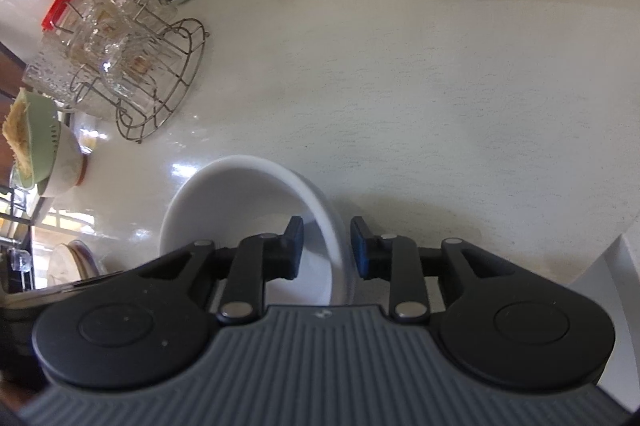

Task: Organize plates and bowls
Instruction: 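Carry the white bowl with the left tool over the leaf-pattern plate stack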

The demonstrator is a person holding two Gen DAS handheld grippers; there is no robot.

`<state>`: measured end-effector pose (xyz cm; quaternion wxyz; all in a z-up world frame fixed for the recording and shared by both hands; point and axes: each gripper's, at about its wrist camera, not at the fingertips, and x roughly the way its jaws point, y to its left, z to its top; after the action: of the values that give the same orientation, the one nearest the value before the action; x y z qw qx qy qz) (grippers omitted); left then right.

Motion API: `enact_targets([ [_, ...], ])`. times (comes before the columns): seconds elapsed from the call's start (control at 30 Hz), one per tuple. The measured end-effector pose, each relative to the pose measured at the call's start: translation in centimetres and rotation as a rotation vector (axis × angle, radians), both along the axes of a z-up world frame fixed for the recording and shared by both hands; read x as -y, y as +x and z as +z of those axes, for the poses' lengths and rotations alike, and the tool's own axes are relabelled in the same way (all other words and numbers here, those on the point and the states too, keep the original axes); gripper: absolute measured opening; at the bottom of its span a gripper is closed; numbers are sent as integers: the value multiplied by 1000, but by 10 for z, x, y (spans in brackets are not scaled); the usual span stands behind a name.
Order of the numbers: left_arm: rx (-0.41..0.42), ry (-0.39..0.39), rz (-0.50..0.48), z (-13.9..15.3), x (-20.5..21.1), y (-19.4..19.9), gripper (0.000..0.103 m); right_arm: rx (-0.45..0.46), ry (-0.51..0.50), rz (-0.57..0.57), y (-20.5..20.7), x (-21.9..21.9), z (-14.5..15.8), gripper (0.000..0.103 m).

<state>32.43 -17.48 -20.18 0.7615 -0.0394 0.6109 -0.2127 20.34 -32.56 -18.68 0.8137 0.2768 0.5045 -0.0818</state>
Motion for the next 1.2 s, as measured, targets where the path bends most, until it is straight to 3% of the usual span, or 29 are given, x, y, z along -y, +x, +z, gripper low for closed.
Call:
enact_targets([
  [0.1, -4, -14, -3, 1, 0, 0, 20, 6, -1, 6, 1, -1, 0, 28],
  [0.37, 0, 2, -14, 9, 5, -2, 20, 3, 8, 22, -4, 0, 3, 21],
  [0.6, 26, -1, -3, 30, -3, -9, 20, 23, 5, 25, -11, -3, 22, 20],
  [0.73, -3, -4, 7, 41, -9, -13, 20, 18, 9, 17, -17, -7, 33, 20],
  [1.2, 35, -17, 9, 86, -59, -47, 20, 52, 2, 33, -48, -48, 72, 20],
])
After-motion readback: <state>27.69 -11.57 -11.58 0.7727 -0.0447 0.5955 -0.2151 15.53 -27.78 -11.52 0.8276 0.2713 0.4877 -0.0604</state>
